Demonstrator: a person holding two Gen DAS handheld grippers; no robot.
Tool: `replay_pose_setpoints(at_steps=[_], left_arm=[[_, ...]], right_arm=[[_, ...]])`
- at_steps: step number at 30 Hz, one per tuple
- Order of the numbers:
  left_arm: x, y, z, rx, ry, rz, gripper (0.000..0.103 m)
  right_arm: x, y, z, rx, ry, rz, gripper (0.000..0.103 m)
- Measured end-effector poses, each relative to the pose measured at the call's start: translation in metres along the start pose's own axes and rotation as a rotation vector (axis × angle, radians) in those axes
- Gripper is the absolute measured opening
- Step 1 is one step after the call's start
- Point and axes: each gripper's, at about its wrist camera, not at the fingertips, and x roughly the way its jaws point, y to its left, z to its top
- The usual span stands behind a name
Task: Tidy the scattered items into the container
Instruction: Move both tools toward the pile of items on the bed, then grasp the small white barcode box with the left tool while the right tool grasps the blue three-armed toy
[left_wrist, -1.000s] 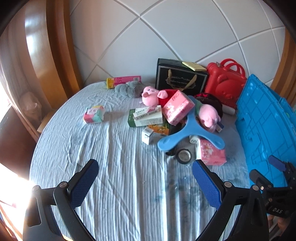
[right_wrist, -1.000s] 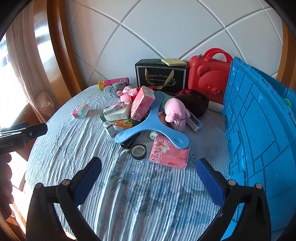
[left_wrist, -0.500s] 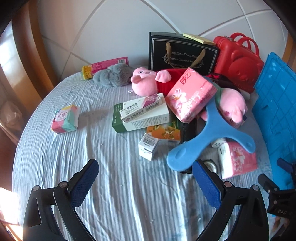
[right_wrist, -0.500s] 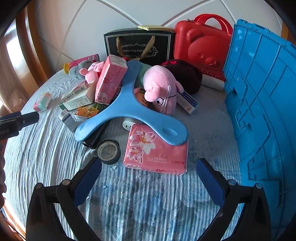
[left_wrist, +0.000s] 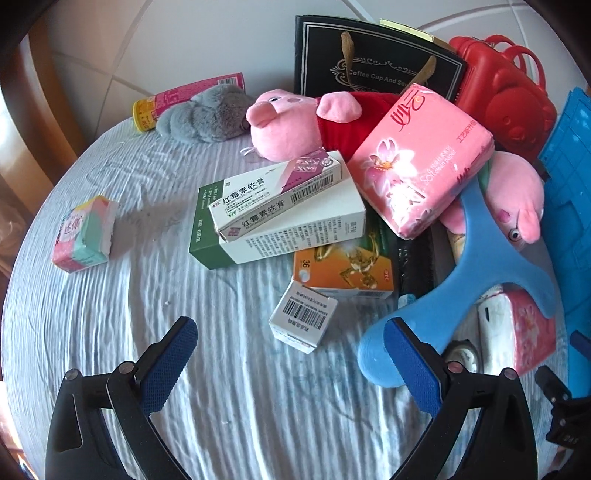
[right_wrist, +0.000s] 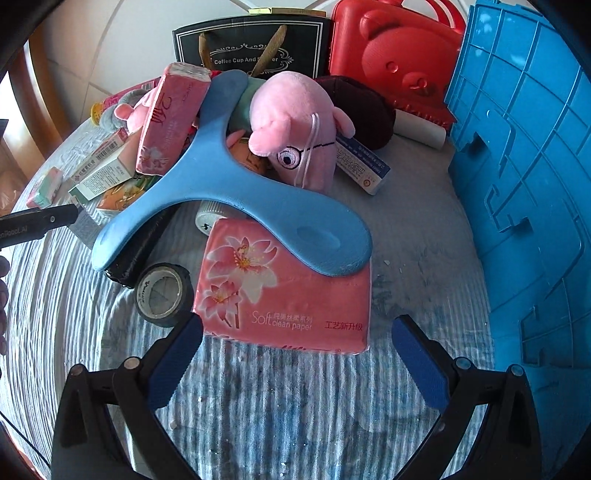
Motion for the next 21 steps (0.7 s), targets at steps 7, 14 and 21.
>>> replay_pose_setpoints(at_steps=[7, 14, 21], left_arm=[[0.018, 0.005, 0.006, -0.017, 0.035, 0.008, 0.052], [0.007, 0.01, 0.001, -0.035, 0.02, -0.006, 0.031], [-0.01, 0.022, -0.008, -0.246, -0.011, 0.044, 0.03]], right_arm=[[0.0, 0.003, 0.01, -0.041, -0.027, 0.0, 0.103], [0.0, 0.023, 0.036, -0.155, -0.096, 0.006, 0.103], [0.016, 0.056, 0.063, -0.329, -0.147, -0.035, 0.103]])
